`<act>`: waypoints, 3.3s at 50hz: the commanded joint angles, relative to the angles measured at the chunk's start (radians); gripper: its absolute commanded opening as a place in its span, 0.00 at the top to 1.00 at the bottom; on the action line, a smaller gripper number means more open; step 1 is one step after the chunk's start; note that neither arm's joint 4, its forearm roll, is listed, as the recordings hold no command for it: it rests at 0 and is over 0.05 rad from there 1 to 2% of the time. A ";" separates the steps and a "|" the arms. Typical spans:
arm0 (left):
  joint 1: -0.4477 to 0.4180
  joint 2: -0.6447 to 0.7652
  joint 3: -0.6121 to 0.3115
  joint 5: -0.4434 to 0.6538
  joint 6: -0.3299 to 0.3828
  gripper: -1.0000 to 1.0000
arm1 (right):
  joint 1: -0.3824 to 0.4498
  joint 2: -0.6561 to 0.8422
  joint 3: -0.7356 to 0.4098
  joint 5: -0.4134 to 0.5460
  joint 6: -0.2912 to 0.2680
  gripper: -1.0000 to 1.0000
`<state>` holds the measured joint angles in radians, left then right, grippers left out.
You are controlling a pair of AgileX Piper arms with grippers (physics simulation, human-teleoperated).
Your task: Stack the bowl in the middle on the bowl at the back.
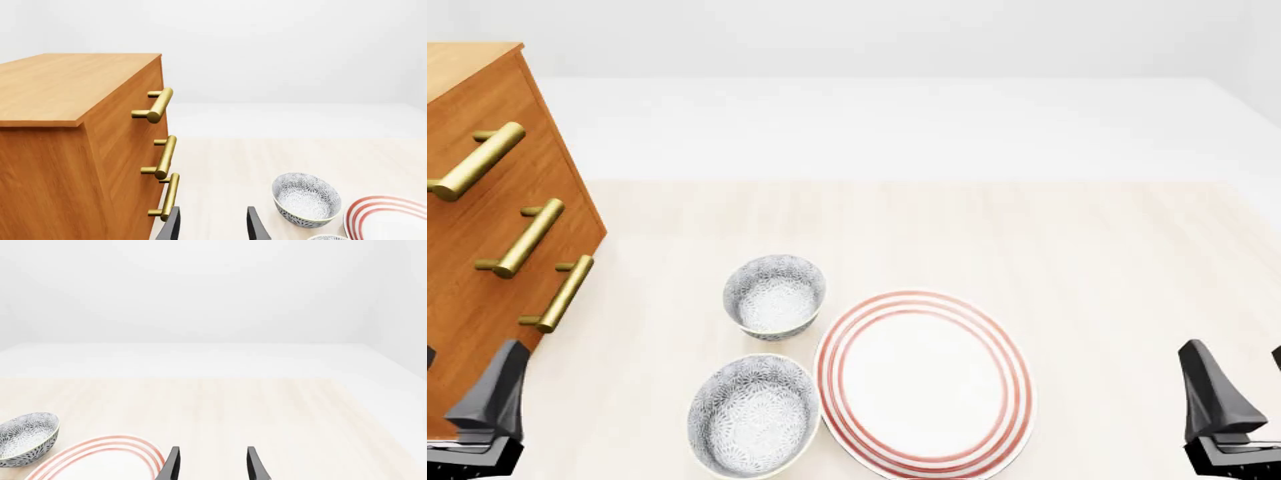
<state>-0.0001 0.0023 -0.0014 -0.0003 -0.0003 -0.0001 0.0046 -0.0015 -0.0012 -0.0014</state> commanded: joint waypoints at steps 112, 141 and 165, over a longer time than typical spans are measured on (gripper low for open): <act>-0.504 0.907 -0.438 0.462 -0.366 0.00 | -0.004 0.010 -0.002 -0.006 -0.006 0.00; -0.535 1.231 -0.323 0.105 -0.375 0.00 | -0.004 0.006 -0.002 -0.002 -0.005 0.00; -0.545 1.399 -0.278 -0.043 -0.327 1.00 | -0.003 0.008 -0.002 -0.005 -0.008 0.00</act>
<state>-0.5297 1.3332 -0.3138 0.0139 -0.3477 -0.0034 0.0128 -0.0032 -0.0057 -0.0083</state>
